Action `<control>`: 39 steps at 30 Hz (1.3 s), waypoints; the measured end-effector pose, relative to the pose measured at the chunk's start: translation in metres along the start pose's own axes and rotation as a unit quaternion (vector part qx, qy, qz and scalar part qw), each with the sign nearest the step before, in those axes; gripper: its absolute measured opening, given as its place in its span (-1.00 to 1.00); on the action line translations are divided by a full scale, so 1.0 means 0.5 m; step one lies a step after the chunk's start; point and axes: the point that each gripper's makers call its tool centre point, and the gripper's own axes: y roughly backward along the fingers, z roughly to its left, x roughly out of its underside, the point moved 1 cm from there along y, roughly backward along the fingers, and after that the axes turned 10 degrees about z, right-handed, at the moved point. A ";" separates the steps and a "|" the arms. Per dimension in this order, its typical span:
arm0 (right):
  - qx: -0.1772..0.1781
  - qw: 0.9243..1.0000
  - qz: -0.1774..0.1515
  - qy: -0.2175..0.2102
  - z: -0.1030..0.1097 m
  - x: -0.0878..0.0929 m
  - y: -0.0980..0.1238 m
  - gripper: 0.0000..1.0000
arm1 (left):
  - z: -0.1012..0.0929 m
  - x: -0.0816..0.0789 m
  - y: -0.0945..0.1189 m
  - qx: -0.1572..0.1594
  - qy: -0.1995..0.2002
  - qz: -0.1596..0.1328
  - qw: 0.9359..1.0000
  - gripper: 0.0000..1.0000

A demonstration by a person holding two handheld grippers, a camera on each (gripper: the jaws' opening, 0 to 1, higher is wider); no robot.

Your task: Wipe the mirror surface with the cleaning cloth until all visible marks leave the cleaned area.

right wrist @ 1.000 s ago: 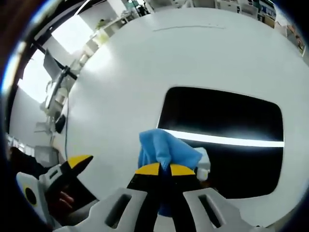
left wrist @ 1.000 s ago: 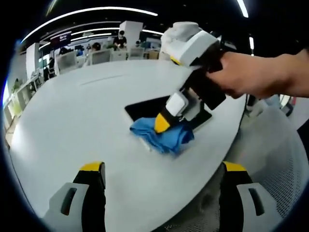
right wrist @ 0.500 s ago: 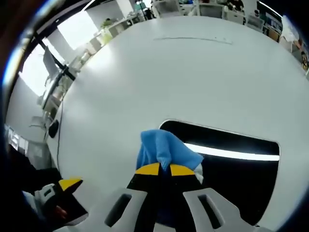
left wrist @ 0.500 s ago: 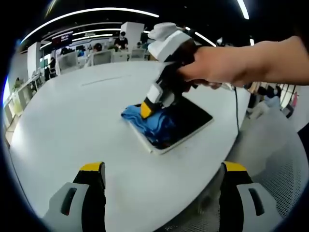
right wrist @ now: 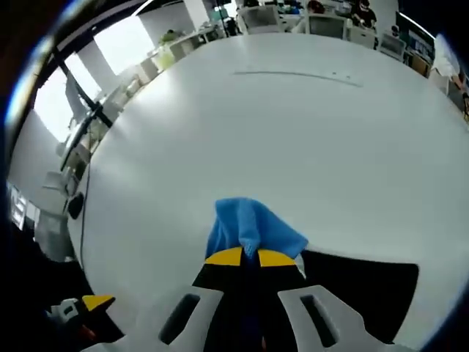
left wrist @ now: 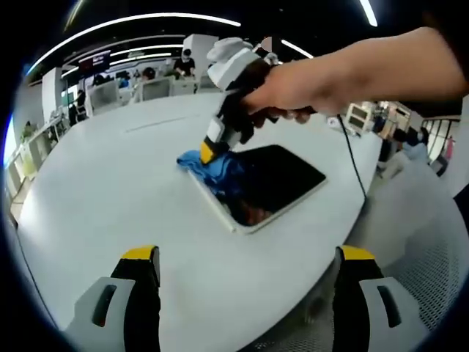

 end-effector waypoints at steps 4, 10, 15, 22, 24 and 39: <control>-0.003 1.000 -0.003 0.019 0.001 0.001 0.003 -1.00 | 0.003 -0.002 0.001 -0.003 0.002 -0.002 1.000 0.99; -0.001 0.999 -0.010 0.052 -0.008 0.002 0.007 -1.00 | 0.004 0.000 0.001 -0.005 0.004 0.000 1.000 0.99; 0.001 0.999 -0.008 0.043 -0.024 0.009 0.014 -1.00 | 0.006 0.002 -0.002 -0.005 0.005 0.001 1.000 0.99; 0.002 0.999 -0.010 0.046 -0.033 0.009 0.011 -1.00 | 0.003 0.002 -0.001 -0.005 0.006 0.002 1.000 0.99; 0.005 0.999 -0.005 0.044 -0.037 0.014 0.015 -1.00 | 0.002 0.003 -0.002 -0.003 0.004 0.004 1.000 0.99; 0.018 1.000 -0.004 0.018 -0.071 0.035 0.032 -1.00 | -0.002 0.005 -0.006 0.002 -0.001 0.010 1.000 0.99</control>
